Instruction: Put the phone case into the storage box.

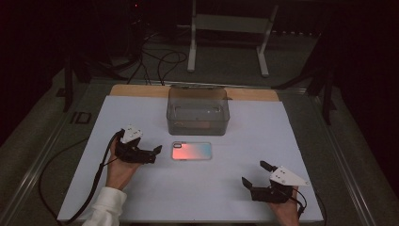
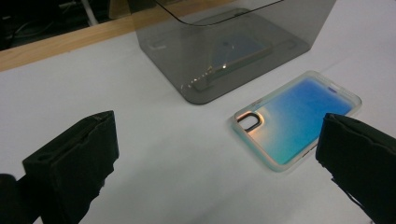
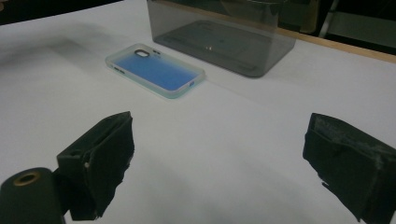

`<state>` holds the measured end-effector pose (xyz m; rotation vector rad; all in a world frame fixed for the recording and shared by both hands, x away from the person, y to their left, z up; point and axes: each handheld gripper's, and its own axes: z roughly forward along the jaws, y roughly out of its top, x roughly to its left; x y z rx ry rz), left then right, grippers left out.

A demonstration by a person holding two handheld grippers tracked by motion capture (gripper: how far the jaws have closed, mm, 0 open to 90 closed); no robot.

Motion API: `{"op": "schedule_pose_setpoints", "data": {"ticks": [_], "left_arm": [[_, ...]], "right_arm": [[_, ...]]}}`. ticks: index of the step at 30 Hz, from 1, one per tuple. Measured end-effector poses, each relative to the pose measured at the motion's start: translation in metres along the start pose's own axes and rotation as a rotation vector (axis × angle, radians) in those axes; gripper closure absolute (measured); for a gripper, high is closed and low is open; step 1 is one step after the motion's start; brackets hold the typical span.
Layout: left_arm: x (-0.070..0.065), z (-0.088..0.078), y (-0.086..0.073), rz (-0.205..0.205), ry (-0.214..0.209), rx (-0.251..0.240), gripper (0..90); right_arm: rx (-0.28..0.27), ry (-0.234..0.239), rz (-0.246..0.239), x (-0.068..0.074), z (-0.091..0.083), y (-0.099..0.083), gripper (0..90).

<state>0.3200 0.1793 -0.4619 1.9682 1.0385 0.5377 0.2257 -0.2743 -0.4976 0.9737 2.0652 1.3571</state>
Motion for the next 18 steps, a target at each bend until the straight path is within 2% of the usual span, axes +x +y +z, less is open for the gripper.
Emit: {"op": "schedule_pose_setpoints", "data": {"ticks": [10,18], "left_arm": [[-0.001,0.006,0.007,-0.02,-0.014,0.029,0.1],[-0.003,0.012,0.01,-0.015,-0.009,0.041,0.1]], "right_arm": [[0.001,0.0,-0.001,0.0,0.0,0.0,8.8],[0.002,0.003,0.0,0.0,0.0,0.0,8.9]]}}
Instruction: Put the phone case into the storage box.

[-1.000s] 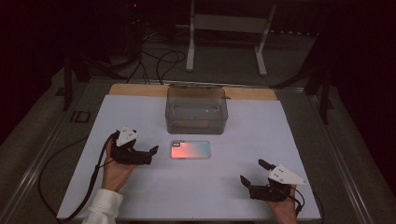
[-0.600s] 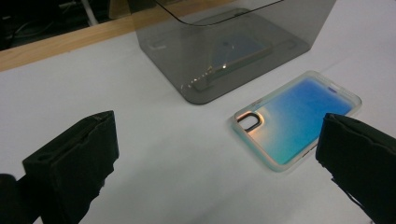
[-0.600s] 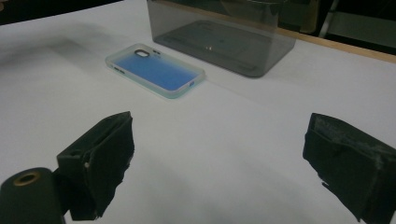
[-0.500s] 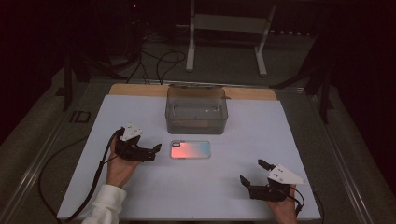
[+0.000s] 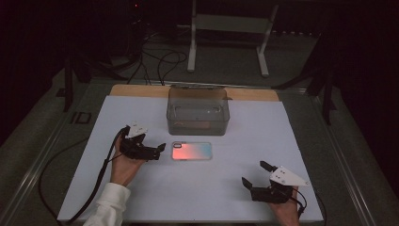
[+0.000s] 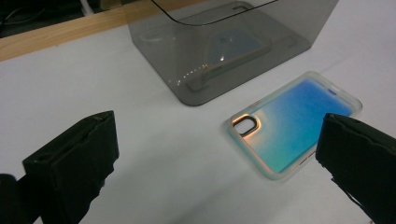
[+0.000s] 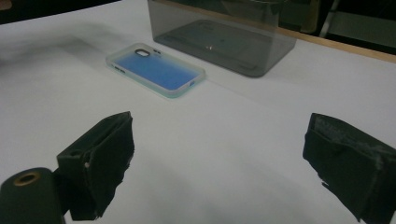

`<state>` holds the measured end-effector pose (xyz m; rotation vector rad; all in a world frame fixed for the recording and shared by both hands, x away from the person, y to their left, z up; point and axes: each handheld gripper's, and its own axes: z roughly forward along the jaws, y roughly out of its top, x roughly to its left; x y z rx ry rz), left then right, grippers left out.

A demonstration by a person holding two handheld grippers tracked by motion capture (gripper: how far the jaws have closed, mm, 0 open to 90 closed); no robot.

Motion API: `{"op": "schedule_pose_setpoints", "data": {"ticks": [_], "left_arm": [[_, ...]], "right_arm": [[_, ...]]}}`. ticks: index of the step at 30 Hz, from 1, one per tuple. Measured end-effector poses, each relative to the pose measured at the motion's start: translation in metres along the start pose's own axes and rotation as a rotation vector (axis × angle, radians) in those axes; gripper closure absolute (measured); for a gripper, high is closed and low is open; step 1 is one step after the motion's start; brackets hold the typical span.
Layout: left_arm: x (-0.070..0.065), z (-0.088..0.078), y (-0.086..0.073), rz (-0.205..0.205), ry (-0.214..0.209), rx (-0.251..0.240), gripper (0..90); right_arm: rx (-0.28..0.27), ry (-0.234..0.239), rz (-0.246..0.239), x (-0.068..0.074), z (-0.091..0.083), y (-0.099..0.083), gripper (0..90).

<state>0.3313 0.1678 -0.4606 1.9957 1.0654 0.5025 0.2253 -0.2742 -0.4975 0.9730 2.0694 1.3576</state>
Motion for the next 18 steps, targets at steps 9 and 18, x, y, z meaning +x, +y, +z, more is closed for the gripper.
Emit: {"op": "schedule_pose_setpoints", "data": {"ticks": [9,18], "left_arm": [[-0.003,0.009,0.004,0.005,0.005,0.015,0.1],[-0.009,0.019,0.009,0.024,0.004,0.052,0.8]], "right_arm": [[0.0,-0.001,-0.003,0.0,0.0,0.0,8.9],[0.005,-0.006,-0.004,0.0,0.0,0.0,8.9]]}}
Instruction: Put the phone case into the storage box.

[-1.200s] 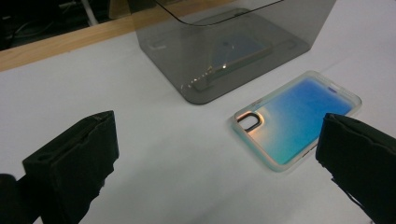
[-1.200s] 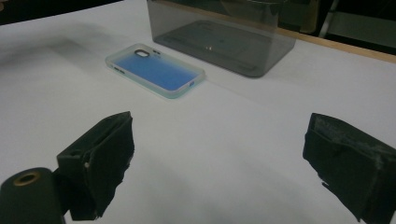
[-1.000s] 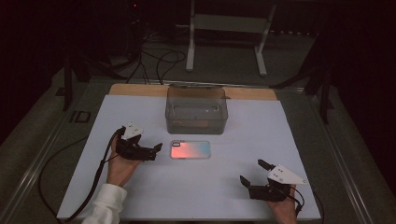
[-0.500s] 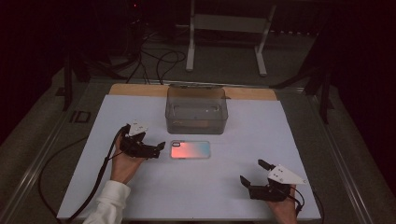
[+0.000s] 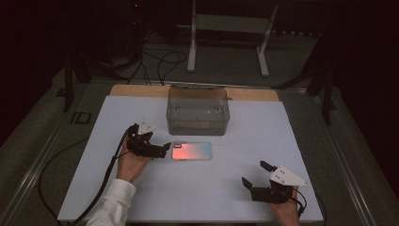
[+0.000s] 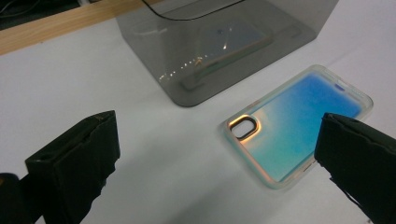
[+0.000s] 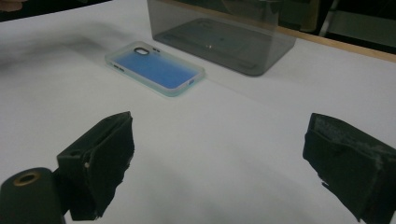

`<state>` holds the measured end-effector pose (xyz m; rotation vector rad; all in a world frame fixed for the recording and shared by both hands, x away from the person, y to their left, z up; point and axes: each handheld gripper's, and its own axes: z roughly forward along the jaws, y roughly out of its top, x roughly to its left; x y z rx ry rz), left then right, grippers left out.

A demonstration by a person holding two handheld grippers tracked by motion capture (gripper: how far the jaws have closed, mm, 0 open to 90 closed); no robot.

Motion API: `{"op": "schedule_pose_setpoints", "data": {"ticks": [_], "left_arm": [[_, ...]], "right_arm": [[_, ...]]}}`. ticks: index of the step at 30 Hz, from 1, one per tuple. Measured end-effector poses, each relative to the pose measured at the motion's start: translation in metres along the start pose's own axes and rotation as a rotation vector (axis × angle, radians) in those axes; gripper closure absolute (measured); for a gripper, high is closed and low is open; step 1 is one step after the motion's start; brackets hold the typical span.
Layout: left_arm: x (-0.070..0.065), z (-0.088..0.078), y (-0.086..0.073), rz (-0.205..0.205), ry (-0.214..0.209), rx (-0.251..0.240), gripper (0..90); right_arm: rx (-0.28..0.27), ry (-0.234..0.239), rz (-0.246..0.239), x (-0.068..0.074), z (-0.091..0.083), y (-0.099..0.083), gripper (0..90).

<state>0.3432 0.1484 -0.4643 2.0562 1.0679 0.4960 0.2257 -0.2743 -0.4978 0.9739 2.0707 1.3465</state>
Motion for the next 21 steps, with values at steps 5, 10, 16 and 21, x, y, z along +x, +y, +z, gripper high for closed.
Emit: {"op": "schedule_pose_setpoints", "data": {"ticks": [5,10,16,21], "left_arm": [[-0.005,0.006,0.006,0.002,-0.013,0.017,1.1],[-0.007,0.011,0.01,-0.009,-0.02,0.039,1.3],[-0.007,0.016,0.011,-0.025,-0.028,0.07,1.5],[-0.006,0.021,0.01,-0.041,-0.035,0.092,2.5]], "right_arm": [[0.0,0.0,-0.001,0.0,0.0,0.0,8.9],[0.0,0.001,0.0,-0.001,-0.001,0.0,8.9],[0.001,0.001,0.0,-0.001,0.0,0.0,8.9],[0.002,0.002,-0.001,0.0,0.0,0.0,8.9]]}}
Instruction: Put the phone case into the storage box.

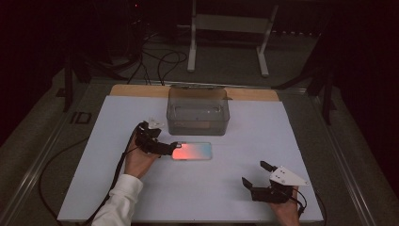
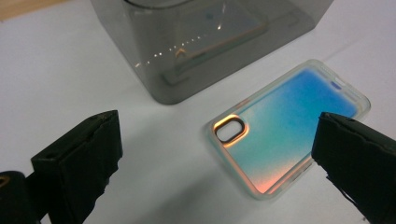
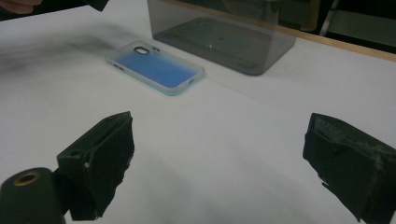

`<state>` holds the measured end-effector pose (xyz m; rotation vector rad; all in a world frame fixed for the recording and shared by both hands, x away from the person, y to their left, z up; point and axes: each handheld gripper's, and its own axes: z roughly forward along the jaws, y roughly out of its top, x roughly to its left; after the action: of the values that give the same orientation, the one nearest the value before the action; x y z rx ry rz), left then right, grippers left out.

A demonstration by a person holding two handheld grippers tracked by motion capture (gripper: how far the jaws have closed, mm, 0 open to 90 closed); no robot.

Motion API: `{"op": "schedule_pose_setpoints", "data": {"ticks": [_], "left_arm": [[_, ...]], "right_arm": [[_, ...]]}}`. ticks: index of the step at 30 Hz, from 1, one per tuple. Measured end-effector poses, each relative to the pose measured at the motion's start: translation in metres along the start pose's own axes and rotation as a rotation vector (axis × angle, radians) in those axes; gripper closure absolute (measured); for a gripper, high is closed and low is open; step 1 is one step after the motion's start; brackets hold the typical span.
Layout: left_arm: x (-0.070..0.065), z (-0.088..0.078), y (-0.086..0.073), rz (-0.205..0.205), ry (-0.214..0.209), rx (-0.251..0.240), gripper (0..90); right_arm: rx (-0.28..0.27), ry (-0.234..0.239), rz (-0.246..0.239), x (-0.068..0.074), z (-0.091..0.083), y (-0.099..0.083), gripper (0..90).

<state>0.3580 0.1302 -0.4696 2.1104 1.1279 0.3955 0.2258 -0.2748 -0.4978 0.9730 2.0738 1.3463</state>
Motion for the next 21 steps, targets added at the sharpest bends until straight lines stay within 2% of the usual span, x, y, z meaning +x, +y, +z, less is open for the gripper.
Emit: {"op": "schedule_pose_setpoints", "data": {"ticks": [7,11,16,21], "left_arm": [[0.001,0.006,0.001,-0.022,-0.017,0.036,2.9],[0.001,0.009,0.001,-0.045,-0.01,0.061,4.0],[0.0,0.013,0.0,-0.05,-0.011,0.094,5.3],[0.001,0.014,0.001,-0.061,-0.006,0.106,9.9]], "right_arm": [[0.003,0.004,0.0,0.0,0.001,0.0,8.9],[0.005,0.003,0.0,0.0,0.0,0.0,8.9],[0.005,0.004,-0.001,0.0,0.0,0.0,8.9],[0.007,0.005,-0.004,0.0,0.001,0.0,8.9]]}}
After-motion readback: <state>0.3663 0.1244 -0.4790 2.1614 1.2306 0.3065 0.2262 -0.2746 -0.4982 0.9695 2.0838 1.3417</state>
